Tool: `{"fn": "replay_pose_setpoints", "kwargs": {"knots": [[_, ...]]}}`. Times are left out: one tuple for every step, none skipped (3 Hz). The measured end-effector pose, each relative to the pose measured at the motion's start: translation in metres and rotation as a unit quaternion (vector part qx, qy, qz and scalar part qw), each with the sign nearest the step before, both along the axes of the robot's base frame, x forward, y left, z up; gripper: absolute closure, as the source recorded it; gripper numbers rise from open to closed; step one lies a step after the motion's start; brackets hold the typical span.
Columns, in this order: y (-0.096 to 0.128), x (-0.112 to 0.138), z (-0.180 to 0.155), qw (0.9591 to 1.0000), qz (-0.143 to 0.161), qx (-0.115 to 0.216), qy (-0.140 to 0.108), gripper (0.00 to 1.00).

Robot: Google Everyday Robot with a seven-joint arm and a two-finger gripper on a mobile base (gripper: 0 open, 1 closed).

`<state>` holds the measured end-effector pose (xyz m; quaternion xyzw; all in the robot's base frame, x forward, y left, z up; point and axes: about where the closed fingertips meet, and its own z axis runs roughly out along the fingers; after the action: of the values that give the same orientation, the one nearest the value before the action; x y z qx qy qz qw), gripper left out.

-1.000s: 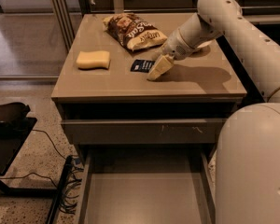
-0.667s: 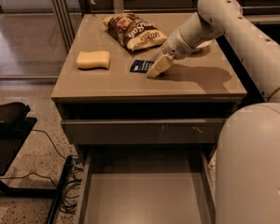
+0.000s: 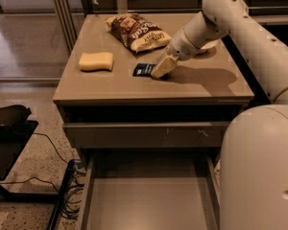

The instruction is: Place rxbar blueberry into middle drawer

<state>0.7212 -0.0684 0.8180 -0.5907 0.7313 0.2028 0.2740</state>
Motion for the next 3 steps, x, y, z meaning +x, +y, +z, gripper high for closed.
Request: {"fn": "replay_pose_setpoints", "kwargs": {"knots": [[-0.010, -0.020, 0.011, 1.0000, 0.004, -0.004, 0.000, 1.00], [-0.027, -0.052, 0.032, 0.9999, -0.004, -0.006, -0.012, 1.00], [-0.045, -0.095, 0.051, 0.9992, -0.020, -0.006, -0.035, 1.00]]}}
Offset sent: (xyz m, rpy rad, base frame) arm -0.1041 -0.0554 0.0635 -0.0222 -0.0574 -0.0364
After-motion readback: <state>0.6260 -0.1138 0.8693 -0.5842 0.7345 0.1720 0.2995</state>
